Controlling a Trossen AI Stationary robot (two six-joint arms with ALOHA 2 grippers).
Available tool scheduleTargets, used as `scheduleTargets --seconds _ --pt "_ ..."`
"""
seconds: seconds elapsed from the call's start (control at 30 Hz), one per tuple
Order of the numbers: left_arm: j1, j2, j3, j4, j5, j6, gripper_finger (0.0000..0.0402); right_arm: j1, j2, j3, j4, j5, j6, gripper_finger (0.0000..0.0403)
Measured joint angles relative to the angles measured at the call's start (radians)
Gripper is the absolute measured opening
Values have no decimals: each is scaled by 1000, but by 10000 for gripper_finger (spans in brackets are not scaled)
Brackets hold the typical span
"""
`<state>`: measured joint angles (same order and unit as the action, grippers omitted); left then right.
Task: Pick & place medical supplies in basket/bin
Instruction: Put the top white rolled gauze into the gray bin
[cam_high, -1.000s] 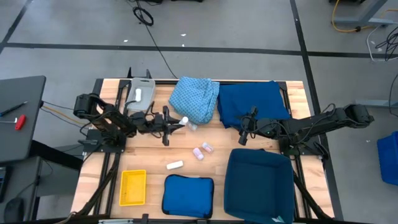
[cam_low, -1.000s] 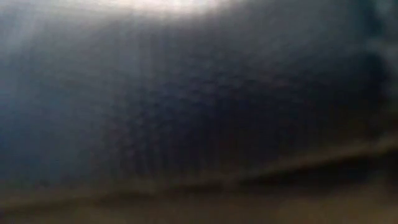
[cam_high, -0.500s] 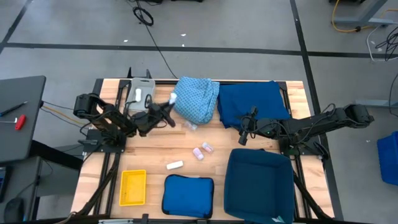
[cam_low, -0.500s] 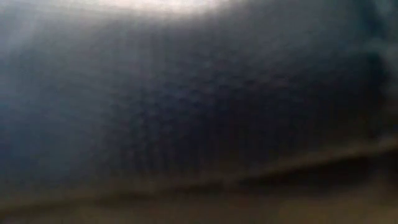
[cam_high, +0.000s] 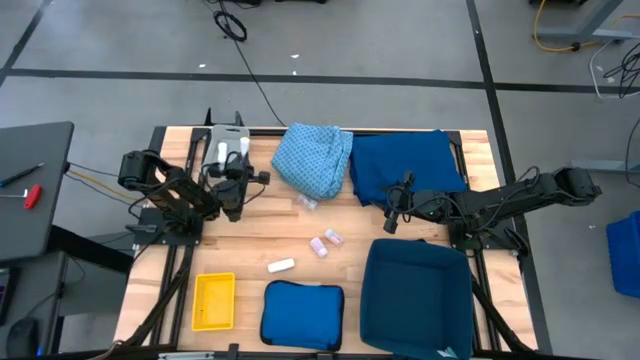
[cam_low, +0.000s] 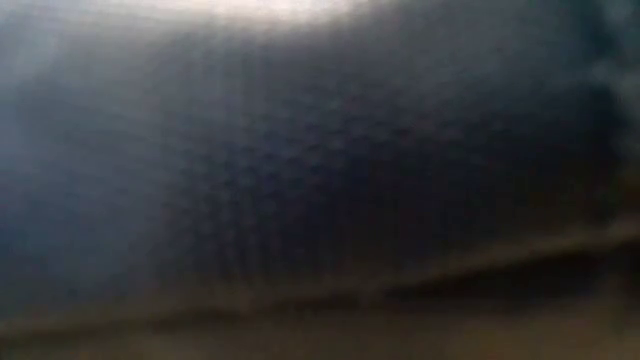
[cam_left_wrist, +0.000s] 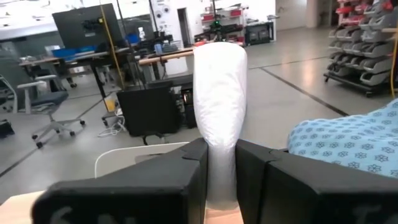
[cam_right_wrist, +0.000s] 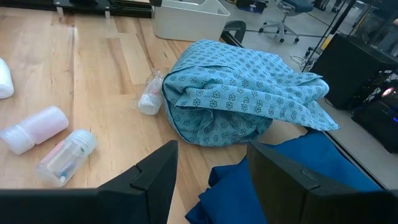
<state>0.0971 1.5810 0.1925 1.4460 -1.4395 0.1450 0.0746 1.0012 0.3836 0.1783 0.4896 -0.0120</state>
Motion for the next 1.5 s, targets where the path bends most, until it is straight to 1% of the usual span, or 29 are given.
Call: scheduleTargets --seconds 0.1,0.27,0.37,0.5,0.6,0.7,1.17,1.27,1.37,1.5 --pt "0 0 0 0 -1 2 52 0 0 0 0 0 0 201" --pt "5 0 -2 -8 -52 11 52 0 0 0 0 0 0 201" --pt "14 -1 -22 -7 -53 -35 52 0 0 0 0 0 0 201" --pt "14 -1 -43 -7 -18 -103 52 0 0 0 0 0 0 201" --pt "14 -1 -46 -7 8 -118 53 0 0 0 -1 0 0 201" --pt "14 -1 -46 -7 29 -128 67 0 0 0 -1 0 0 201" --pt "14 -1 -46 -7 38 -101 128 0 0 0 -10 0 0 201" --pt "14 -1 -46 -7 15 -101 141 0 0 0 -17 0 8 201" --pt "14 -1 -46 -7 -28 -110 144 0 0 0 -18 0 16 201" --pt "14 -1 -46 -3 -52 -109 135 0 0 0 -19 0 16 201"
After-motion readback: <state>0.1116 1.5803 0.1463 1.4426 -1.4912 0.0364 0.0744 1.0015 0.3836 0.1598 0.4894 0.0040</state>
